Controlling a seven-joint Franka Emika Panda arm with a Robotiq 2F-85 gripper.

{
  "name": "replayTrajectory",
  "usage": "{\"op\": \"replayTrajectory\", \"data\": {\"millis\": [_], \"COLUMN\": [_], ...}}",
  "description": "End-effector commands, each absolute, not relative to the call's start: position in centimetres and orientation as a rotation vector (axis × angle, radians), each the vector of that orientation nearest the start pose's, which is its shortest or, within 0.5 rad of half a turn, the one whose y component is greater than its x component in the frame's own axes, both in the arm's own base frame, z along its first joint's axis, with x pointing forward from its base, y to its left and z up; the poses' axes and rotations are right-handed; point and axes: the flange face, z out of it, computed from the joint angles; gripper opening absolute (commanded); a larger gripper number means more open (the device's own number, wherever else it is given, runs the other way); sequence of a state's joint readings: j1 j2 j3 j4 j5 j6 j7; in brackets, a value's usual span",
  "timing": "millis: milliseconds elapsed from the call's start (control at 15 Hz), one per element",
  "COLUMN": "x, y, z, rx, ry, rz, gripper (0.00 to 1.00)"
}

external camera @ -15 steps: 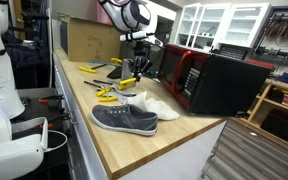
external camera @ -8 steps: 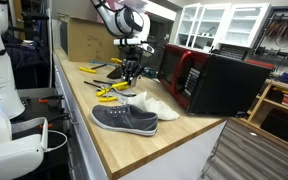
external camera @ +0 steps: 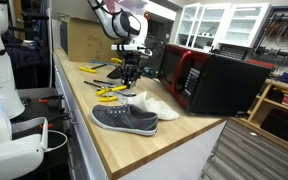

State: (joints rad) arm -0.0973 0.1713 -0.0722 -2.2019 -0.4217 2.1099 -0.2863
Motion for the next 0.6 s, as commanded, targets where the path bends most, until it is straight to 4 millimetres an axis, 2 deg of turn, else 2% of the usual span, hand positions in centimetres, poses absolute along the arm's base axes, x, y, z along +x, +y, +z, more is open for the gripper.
{"op": "replayTrajectory", "data": {"millis": [0, 133, 267, 533], "x": [50.6, 50.5, 49.8, 48.0], "y": [-8.1, -6.9, -7.4, -8.7], "z": [28.6, 28.6, 29.7, 34.4], "rx": [-3.277, -3.251, -3.243, -3.121], "ry": [-0.524, -0.465, -0.389, -0.164], "rz": [0.434, 0.371, 0.326, 0.245], "gripper": [0.42, 0.51, 0.64, 0.96]}}
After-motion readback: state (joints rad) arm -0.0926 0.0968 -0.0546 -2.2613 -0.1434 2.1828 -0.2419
